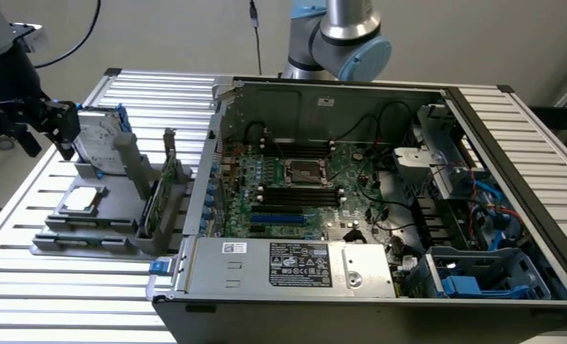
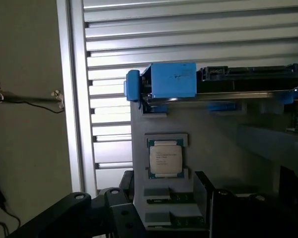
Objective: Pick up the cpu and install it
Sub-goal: 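Pick up the cpu and move it towards the insertion slot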
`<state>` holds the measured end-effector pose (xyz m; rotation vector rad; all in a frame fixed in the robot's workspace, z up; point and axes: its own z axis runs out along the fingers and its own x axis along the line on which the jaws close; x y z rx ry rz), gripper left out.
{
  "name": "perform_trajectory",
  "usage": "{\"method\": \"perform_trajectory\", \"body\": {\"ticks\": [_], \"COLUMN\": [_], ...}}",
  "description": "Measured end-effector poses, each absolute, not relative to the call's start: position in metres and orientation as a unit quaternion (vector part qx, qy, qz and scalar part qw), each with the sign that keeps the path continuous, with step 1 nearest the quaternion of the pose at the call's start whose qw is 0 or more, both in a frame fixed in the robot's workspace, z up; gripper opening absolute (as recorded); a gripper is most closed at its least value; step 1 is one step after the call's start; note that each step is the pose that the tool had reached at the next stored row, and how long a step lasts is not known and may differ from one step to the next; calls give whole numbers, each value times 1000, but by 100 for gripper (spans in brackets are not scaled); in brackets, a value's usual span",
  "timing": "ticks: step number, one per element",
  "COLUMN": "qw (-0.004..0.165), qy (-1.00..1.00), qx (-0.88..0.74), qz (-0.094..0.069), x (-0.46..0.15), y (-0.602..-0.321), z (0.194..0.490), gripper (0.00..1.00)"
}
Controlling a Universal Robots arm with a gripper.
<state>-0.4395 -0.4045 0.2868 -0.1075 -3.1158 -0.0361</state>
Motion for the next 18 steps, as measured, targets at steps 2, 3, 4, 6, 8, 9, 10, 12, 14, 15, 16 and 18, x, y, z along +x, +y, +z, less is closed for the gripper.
{"method": "perform_trajectory", "body": {"ticks": [2, 3, 4, 6, 8, 9, 10, 12, 14, 15, 16, 18], "qw": [12, 12, 12, 12, 12, 12, 12, 12, 12, 12, 12, 12], "qy": [-999, -999, -999, -999, -999, -999, -999, -999, -999, -999, -999, -1000], "qx": [-34, -34, -34, -33, -33, -32, -32, -31, -30, -29, -28, -27], "qz": [-12, -12, -12, -11, -12, -12, -12, -12, -12, -12, -11, -11], "x": [-439, -439, -439, -439, -438, -437, -435, -431, -428, -428, -427, -427], "y": [-409, -412, -415, -421, -423, -423, -423, -423, -423, -423, -423, -422], "z": [283, 281, 279, 276, 272, 270, 269, 265, 261, 259, 258, 254], "gripper": [60, 60, 60, 60, 60, 60, 60, 60, 60, 60, 60, 60]}}
